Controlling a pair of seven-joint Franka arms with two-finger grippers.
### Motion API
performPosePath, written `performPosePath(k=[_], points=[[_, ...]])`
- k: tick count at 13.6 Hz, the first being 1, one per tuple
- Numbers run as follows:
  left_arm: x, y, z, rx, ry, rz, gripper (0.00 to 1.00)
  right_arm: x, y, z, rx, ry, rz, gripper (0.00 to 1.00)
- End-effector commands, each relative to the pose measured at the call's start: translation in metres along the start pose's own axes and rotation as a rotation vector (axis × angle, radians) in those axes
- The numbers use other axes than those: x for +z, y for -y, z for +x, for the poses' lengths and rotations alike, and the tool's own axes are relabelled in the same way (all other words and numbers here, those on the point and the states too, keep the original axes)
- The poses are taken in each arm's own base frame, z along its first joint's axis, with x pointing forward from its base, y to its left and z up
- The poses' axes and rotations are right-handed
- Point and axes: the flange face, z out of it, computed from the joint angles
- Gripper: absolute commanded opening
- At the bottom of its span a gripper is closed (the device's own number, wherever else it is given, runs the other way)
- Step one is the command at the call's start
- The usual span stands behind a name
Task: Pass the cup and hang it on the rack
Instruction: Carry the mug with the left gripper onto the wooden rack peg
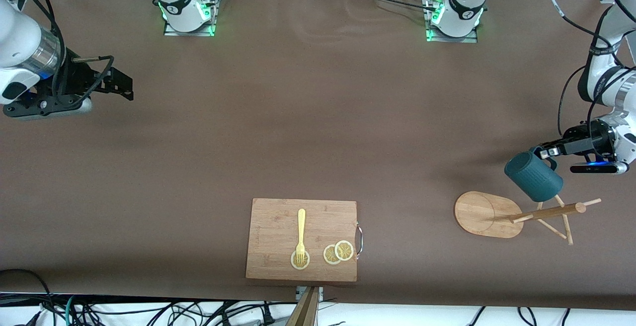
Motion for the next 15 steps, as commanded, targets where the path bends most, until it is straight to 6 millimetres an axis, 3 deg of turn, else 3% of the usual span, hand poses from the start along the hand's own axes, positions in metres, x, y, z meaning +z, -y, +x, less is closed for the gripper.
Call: performPosePath(k=[1, 7, 15], points=[[-0.011, 0.001, 0.012, -0.002, 0.006, -0.071, 0.0, -0.006, 0.0, 0.002, -0.009, -0.009, -0.011, 1.0], [-0.032, 0.027, 0.02, 0.006, -0.009, -0.112, 0.0, -0.002, -0.002, 0.004, 0.001, -0.003, -0.01, 1.0], [-0.051, 0.056, 0.029, -0.008, -0.047, -0.141, 0.04, 0.005, -0.028, 0.007, 0.042, 0.008, -0.007, 1.0]])
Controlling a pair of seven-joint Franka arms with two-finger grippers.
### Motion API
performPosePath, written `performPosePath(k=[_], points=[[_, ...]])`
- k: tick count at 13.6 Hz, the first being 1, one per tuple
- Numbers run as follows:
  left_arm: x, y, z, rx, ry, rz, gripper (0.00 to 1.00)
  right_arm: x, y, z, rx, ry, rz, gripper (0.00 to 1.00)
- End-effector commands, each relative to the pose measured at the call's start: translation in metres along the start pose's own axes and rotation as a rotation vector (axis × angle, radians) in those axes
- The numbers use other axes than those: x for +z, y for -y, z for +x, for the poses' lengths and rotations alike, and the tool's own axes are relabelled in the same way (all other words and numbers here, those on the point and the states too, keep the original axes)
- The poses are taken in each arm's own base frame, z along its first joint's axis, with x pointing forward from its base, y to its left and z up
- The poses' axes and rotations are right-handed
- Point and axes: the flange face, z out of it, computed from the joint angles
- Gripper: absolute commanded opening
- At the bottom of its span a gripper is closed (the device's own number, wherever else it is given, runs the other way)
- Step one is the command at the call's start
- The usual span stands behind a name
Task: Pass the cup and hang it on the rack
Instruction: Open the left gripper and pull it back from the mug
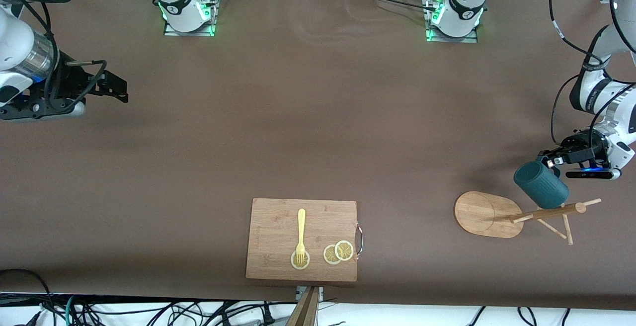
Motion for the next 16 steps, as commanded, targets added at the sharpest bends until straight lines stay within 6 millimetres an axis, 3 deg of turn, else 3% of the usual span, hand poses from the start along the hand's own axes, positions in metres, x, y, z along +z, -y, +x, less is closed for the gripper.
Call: performPosePath(k=[1, 3, 6, 8, 9, 10, 12, 16], points=[[-0.005, 0.005, 0.009, 0.021, -0.002, -0.046, 0.05, 0.001, -0.009, 0.007, 0.007, 0.0, -0.005, 1.0], [-0.013, 0.014, 0.01, 0.008, -0.015, -0.052, 0.1, 0.0, -0.009, 0.007, 0.009, -0.006, -0.005, 1.0], [-0.014, 0.018, 0.01, 0.001, -0.013, -0.05, 0.25, 0.0, -0.008, 0.007, 0.014, -0.006, -0.004, 1.0], [-0.014, 0.018, 0.009, 0.002, -0.005, -0.048, 0.55, 0.0, -0.006, 0.007, 0.012, -0.005, -0.002, 1.0], [-0.014, 0.02, 0.006, 0.008, 0.01, -0.053, 0.63, 0.0, -0.006, 0.007, 0.014, -0.005, -0.002, 1.0], [-0.013, 0.021, 0.004, 0.019, 0.024, -0.046, 1.0, 0.0, -0.005, 0.007, 0.014, -0.006, -0.001, 1.0], [-0.012, 0.016, -0.003, 0.017, 0.072, 0.01, 1.0, 0.0, -0.005, 0.007, 0.015, -0.006, 0.001, 1.0], [-0.022, -0.026, -0.036, 0.027, 0.202, 0.269, 1.0, -0.001, 0.0, 0.006, 0.008, -0.005, 0.004, 1.0]])
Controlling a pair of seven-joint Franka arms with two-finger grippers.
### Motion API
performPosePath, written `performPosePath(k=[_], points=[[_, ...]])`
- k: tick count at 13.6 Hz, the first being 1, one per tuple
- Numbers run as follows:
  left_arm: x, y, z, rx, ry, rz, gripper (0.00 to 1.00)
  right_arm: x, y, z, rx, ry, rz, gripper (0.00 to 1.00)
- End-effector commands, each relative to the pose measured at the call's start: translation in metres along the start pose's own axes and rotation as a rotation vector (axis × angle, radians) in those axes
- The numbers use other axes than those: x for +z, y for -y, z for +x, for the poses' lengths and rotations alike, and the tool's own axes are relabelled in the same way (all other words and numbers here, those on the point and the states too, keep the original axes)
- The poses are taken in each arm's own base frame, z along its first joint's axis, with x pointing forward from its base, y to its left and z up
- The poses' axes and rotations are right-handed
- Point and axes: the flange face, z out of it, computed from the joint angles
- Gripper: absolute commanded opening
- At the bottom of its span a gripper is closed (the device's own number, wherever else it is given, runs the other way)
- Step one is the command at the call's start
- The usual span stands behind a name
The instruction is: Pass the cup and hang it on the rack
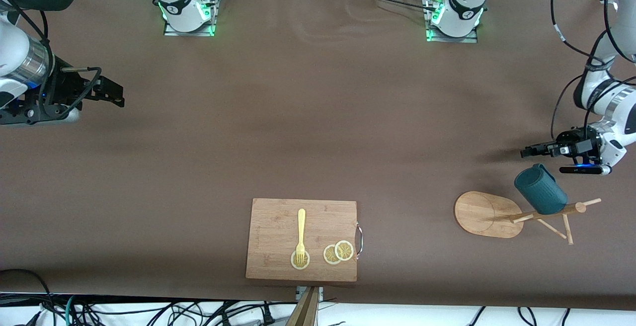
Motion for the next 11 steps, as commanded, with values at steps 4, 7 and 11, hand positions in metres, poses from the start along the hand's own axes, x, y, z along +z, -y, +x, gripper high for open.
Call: performPosePath(k=[4, 7, 11], points=[[-0.021, -0.067, -0.063, 0.0, 0.196, 0.439, 1.0, -0.008, 0.006, -0.002, 0.002, -0.002, 0.006, 1.0], [-0.008, -0.107, -0.084, 0.02, 0.277, 0.647, 1.0, -0.008, 0.001, -0.002, 0.006, -0.002, 0.006, 1.0], [0.073, -0.189, -0.091, 0.037, 0.288, 1.02, 1.0, -0.003, -0.024, 0.0, 0.04, 0.009, 0.008, 1.0]])
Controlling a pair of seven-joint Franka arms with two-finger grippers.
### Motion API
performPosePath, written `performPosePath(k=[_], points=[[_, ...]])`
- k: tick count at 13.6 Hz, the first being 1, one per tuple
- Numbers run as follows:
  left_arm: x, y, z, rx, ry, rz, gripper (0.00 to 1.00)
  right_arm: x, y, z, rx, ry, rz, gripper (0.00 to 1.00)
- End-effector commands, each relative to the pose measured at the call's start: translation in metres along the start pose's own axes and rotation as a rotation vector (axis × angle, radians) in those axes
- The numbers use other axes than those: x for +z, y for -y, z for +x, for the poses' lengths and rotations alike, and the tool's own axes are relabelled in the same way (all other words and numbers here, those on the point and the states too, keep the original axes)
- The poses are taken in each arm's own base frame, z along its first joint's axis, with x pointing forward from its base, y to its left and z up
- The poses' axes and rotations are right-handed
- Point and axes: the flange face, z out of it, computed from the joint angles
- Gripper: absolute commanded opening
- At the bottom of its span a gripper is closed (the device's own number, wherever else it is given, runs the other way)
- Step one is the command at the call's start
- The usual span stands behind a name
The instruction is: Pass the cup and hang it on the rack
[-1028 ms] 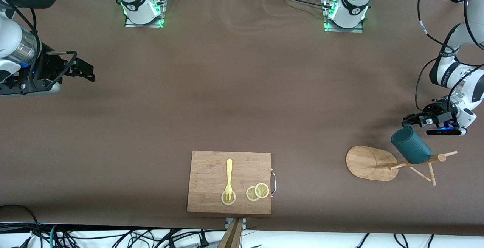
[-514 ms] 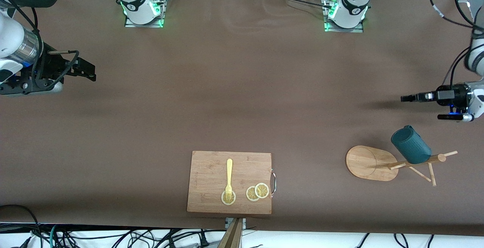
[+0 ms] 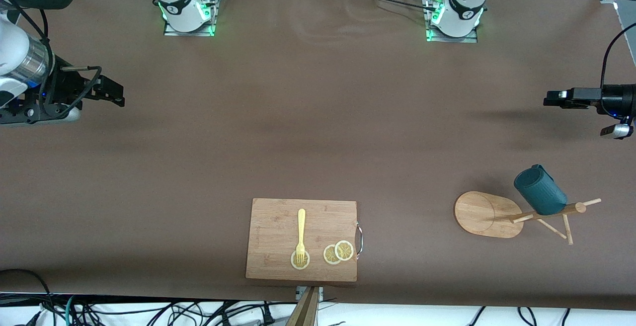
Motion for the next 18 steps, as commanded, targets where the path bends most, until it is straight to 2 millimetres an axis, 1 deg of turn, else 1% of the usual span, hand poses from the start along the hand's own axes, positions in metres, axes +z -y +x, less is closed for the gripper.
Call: performPosePath(k=[1, 2, 3, 4, 5, 7, 8, 9, 11, 12, 13, 14, 15, 16, 17, 18], points=[[-0.002, -0.099, 0.005, -0.068, -0.015, 0.275, 1.0, -0.001, -0.017, 0.0, 0.023, 0.007, 0.008, 1.0], [0.002, -0.13, 0.01, -0.106, -0.019, 0.361, 1.0, -0.002, -0.018, 0.0, 0.025, 0.006, 0.007, 1.0], [0.013, -0.16, 0.016, -0.114, -0.015, 0.444, 1.0, -0.002, -0.018, 0.0, 0.023, 0.006, 0.007, 1.0], [0.02, -0.188, 0.021, -0.101, -0.016, 0.541, 1.0, -0.002, -0.017, 0.0, 0.023, 0.006, 0.008, 1.0], [0.025, -0.212, 0.025, -0.065, -0.029, 0.626, 1.0, -0.002, -0.018, 0.0, 0.025, 0.006, 0.007, 1.0], [0.021, -0.247, 0.028, 0.003, -0.084, 0.759, 1.0, -0.002, -0.017, 0.0, 0.022, 0.006, 0.007, 1.0], [0.017, -0.26, 0.027, 0.022, -0.11, 0.811, 1.0, -0.002, -0.018, 0.0, 0.022, 0.004, 0.007, 1.0], [0.012, -0.272, 0.02, 0.034, -0.129, 0.852, 1.0, -0.002, -0.018, 0.0, 0.022, 0.004, 0.007, 1.0], [-0.005, -0.284, 0.001, 0.026, -0.166, 0.951, 1.0, -0.001, -0.017, 0.0, 0.019, 0.007, 0.007, 1.0], [-0.012, -0.293, -0.012, 0.029, -0.191, 0.962, 1.0, 0.0, -0.017, 0.001, 0.019, 0.006, 0.006, 1.0], [-0.013, -0.3, -0.022, 0.026, -0.204, 0.957, 1.0, 0.0, -0.018, 0.0, 0.02, 0.006, 0.005, 1.0], [-0.007, -0.305, -0.025, -0.006, -0.211, 0.952, 1.0, 0.0, -0.017, 0.001, 0.017, 0.006, 0.005, 1.0], [0.007, -0.308, -0.023, -0.051, -0.206, 0.943, 1.0, 0.0, -0.017, 0.001, 0.019, 0.006, 0.005, 1.0], [0.01, -0.309, -0.023, -0.083, -0.217, 0.936, 1.0, 0.0, -0.017, 0.001, 0.017, 0.006, 0.005, 1.0], [0.017, -0.314, -0.021, -0.068, -0.213, 0.938, 1.0, 0.0, -0.018, 0.0, 0.02, 0.006, 0.005, 1.0], [0.015, -0.311, -0.017, -0.07, -0.213, 0.934, 1.0, 0.0, -0.017, 0.001, 0.019, 0.006, 0.005, 1.0]])
